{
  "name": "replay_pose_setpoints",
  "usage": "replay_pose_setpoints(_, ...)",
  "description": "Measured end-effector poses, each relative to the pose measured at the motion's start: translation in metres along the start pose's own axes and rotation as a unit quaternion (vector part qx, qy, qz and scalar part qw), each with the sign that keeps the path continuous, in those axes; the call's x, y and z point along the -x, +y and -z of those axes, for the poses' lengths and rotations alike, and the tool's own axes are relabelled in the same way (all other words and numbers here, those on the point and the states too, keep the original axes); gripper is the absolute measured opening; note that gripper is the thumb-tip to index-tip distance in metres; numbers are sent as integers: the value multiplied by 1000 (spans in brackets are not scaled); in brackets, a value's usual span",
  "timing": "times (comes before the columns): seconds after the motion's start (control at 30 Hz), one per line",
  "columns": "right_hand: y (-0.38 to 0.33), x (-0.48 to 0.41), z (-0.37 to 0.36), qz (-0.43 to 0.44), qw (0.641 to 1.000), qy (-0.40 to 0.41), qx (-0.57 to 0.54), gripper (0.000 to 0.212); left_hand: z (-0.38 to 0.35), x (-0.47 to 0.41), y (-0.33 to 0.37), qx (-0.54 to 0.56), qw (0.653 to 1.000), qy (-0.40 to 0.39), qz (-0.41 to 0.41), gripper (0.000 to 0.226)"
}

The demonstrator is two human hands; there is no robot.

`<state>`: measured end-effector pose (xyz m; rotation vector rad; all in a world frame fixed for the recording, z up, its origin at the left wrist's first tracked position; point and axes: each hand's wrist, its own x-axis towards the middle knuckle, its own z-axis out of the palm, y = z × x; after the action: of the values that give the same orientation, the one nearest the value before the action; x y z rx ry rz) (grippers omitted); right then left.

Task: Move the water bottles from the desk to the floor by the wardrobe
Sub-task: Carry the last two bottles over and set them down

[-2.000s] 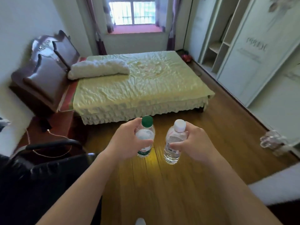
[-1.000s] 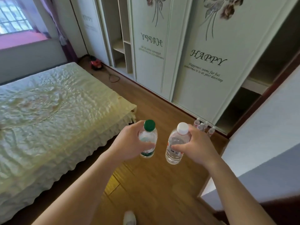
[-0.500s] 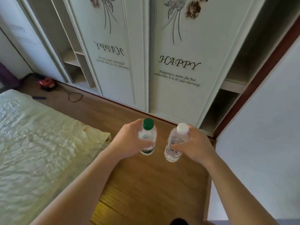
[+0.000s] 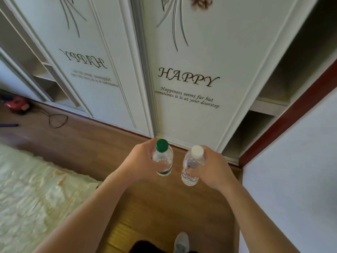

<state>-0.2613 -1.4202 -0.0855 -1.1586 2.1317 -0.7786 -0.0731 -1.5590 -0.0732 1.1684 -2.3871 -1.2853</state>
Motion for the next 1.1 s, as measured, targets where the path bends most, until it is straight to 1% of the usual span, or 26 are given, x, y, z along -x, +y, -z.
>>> replay_pose_setpoints(0.23, 6, -101, 21, -26, 999, 10, -15, 40, 13, -114, -6, -5, 1000, -30, -3, 48)
replay_pose_setpoints(0.37, 11, -158, 14, -37, 999, 22, -9, 28, 16, -177, -27, -14, 998, -57, -23, 50)
replay_pose_setpoints(0.43, 16, -186, 6, -41, 999, 27, -9, 26, 15, -208, -41, -23, 996, -76, -32, 51)
replay_pose_setpoints(0.53, 26, -223, -4, -63, 997, 38, -22, 36, 10, -254, -65, -29, 994, -94, -41, 53)
replay_pose_setpoints(0.6, 40, -247, -14, -80, 995, 38, -42, 43, 3, -283, -82, -34, 993, -100, -45, 59)
replay_pose_setpoints(0.7, 72, -282, -39, -104, 992, 42, -56, 43, -16, -323, -110, -45, 993, -106, -39, 62)
replay_pose_setpoints(0.77, 100, -306, -61, -120, 990, 45, -62, 46, -37, -348, -135, -50, 992, -112, -36, 63)
replay_pose_setpoints(0.93, 191, -369, -131, -144, 984, 40, -92, 56, -113, -404, -225, -60, 990, -127, -23, 65)
replay_pose_setpoints(1.0, 232, -392, -166, -140, 985, 42, -94, 56, -148, -424, -267, -58, 990, -129, -21, 62)
replay_pose_setpoints(1.1, 295, -425, -220, -140, 984, 48, -95, 52, -203, -454, -334, -51, 990, -129, -22, 52)
